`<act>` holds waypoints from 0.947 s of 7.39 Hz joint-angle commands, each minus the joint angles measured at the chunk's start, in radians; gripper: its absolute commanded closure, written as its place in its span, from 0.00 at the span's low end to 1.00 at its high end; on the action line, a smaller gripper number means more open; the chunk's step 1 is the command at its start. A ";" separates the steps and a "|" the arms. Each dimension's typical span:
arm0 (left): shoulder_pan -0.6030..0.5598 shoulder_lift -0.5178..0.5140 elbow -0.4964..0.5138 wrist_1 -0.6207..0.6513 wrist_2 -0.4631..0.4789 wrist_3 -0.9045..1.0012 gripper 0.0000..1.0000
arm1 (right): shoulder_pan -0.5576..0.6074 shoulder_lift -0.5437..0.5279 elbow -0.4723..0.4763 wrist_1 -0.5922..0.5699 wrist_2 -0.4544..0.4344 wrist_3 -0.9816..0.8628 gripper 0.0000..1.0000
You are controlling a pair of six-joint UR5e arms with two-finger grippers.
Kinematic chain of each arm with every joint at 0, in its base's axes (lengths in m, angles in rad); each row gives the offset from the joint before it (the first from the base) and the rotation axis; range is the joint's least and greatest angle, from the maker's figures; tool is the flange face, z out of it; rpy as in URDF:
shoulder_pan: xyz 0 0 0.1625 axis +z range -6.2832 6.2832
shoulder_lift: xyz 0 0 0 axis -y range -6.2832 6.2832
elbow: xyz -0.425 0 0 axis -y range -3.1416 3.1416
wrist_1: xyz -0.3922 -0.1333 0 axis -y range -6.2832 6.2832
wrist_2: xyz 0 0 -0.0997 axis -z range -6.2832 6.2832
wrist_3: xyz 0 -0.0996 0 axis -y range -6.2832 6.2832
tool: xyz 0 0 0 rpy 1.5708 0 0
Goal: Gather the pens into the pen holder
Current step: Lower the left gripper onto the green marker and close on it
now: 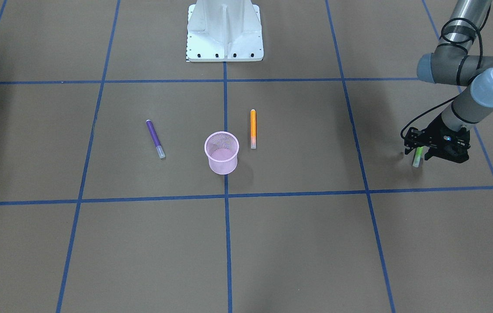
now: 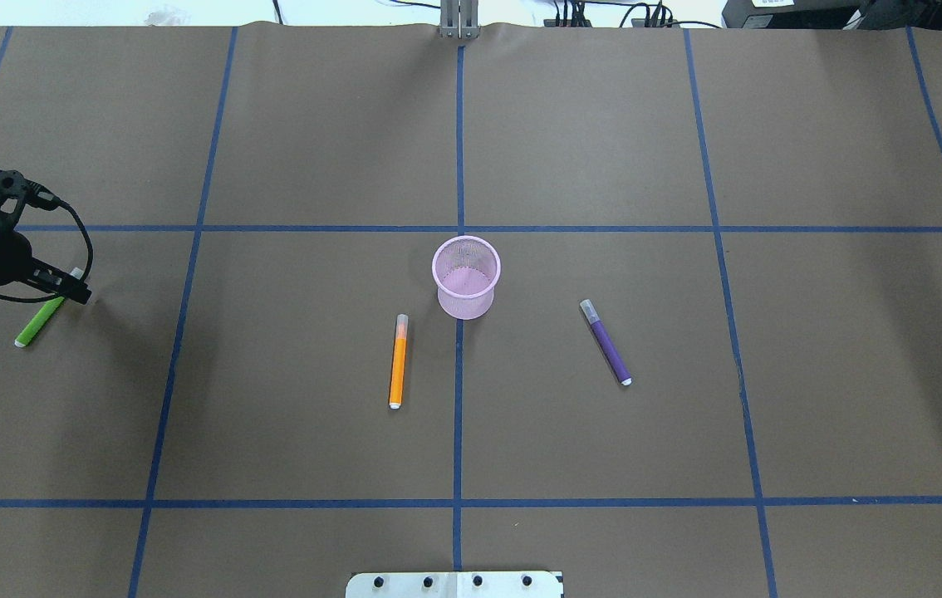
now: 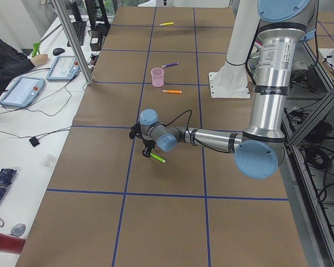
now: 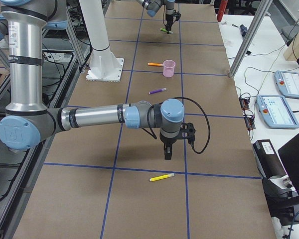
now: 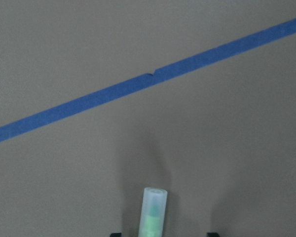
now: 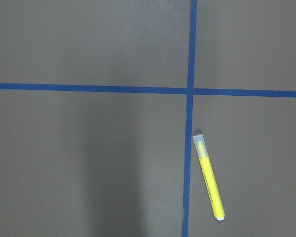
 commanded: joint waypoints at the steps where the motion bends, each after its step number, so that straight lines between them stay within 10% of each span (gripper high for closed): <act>1: 0.000 0.001 0.015 -0.003 0.000 0.001 0.37 | 0.000 0.002 0.000 0.000 -0.001 -0.001 0.00; 5: 0.000 0.004 0.017 -0.003 0.000 0.001 0.56 | 0.000 0.002 0.000 0.000 -0.004 -0.001 0.00; 7: -0.001 0.005 0.015 -0.003 -0.009 -0.002 1.00 | 0.000 0.002 -0.003 0.000 -0.006 -0.001 0.00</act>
